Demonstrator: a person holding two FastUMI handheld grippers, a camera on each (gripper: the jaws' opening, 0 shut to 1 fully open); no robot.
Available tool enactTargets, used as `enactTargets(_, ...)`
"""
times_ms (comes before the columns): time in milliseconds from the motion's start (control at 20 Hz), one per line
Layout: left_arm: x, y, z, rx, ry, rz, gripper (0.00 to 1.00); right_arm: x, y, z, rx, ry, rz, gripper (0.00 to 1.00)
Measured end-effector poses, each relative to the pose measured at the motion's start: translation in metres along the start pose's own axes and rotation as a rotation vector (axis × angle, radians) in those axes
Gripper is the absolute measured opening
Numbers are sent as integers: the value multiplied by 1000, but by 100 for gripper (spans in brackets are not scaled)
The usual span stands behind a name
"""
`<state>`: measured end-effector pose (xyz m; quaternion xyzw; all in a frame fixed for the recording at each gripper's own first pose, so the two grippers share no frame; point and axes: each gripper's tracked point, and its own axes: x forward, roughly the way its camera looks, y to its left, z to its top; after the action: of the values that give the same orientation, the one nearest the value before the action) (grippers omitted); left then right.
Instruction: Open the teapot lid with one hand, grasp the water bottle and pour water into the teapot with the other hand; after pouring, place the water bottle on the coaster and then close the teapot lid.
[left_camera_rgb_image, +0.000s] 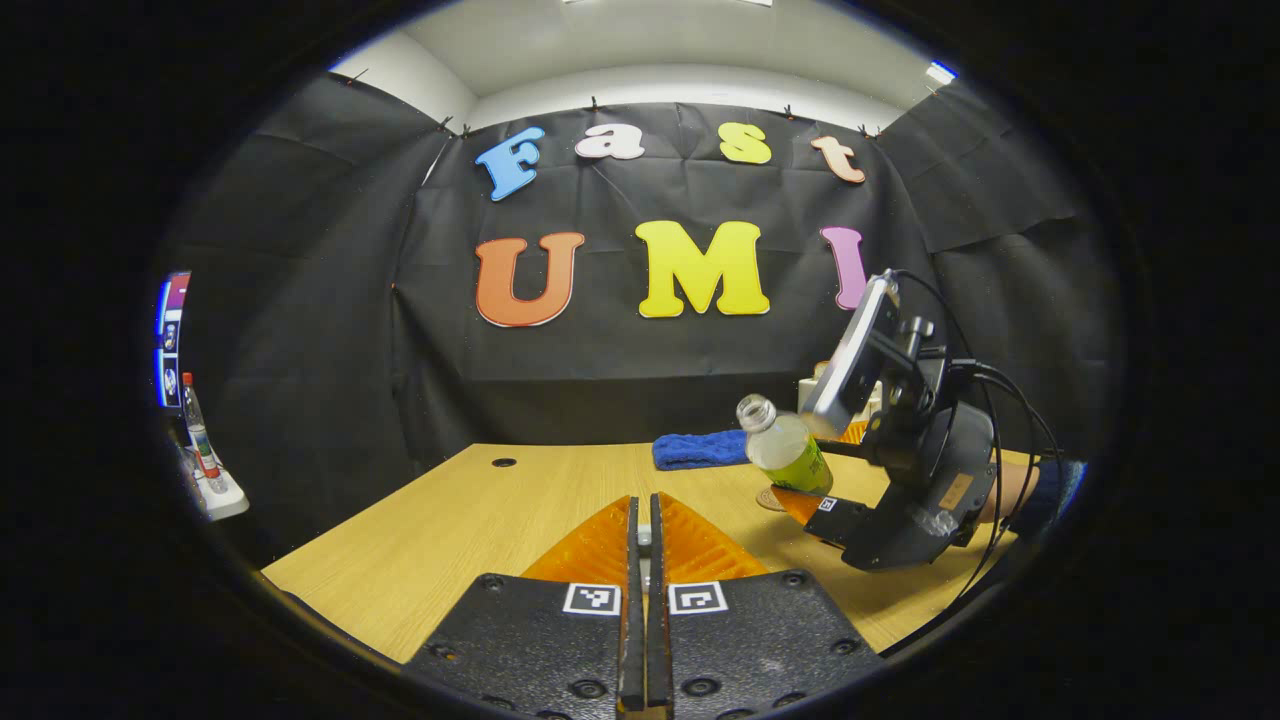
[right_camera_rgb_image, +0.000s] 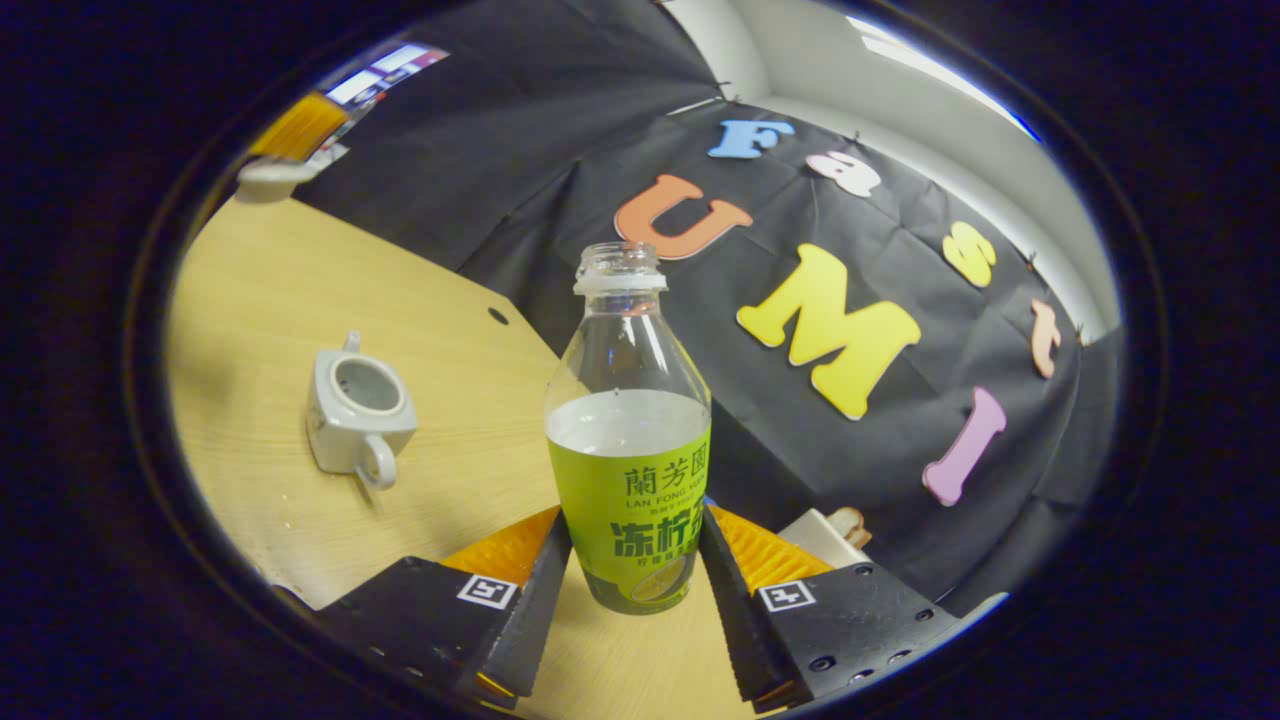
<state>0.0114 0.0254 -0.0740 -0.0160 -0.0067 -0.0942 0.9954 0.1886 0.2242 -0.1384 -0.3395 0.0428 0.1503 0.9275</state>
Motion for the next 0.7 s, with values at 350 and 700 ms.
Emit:
enactTargets(350,8,1,-19,-50,51,5,4,34,-61,-18,478,42,15,74)
enactTargets(700,8,10,-25,-63,59,31,4,84,-48,-48,664,128,29,72)
